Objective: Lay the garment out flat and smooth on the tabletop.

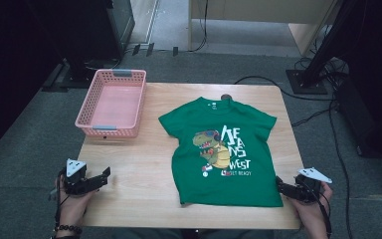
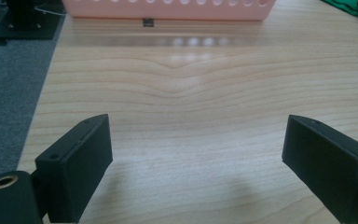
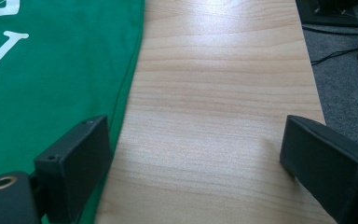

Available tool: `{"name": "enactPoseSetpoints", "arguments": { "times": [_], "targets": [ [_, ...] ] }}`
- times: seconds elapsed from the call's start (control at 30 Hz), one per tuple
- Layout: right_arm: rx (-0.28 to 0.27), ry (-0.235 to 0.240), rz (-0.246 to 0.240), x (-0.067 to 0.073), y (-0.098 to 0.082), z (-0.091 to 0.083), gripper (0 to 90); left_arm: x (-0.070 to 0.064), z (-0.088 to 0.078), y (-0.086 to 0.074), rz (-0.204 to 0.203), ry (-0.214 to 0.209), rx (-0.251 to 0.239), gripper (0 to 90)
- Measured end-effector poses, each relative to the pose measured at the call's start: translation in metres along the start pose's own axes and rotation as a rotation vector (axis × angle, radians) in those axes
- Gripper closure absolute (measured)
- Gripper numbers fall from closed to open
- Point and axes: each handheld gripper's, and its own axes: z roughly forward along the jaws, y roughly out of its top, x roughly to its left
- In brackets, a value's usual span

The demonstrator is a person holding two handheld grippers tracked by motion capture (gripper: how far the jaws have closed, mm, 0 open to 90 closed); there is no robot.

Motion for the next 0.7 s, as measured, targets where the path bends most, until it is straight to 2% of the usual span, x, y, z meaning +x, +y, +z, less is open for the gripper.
{"name": "enactPoseSetpoints", "arguments": {
  "times": [0.23,0.43,0.7],
  "targets": [
    [0.000,0.000,0.000,0.000,0.000,0.000,8.3,0.008,-0.003,-0.003,0.007,0.020,0.010,8.6],
    [0.000,0.000,0.000,0.000,0.000,0.000,8.4,0.019,-0.008,-0.002,-0.014,0.034,0.003,8.6],
    [0.000,0.000,0.001,0.000,0.000,0.000,8.4,0.031,-0.012,-0.003,-0.026,0.029,0.007,8.6]
  ]
}}
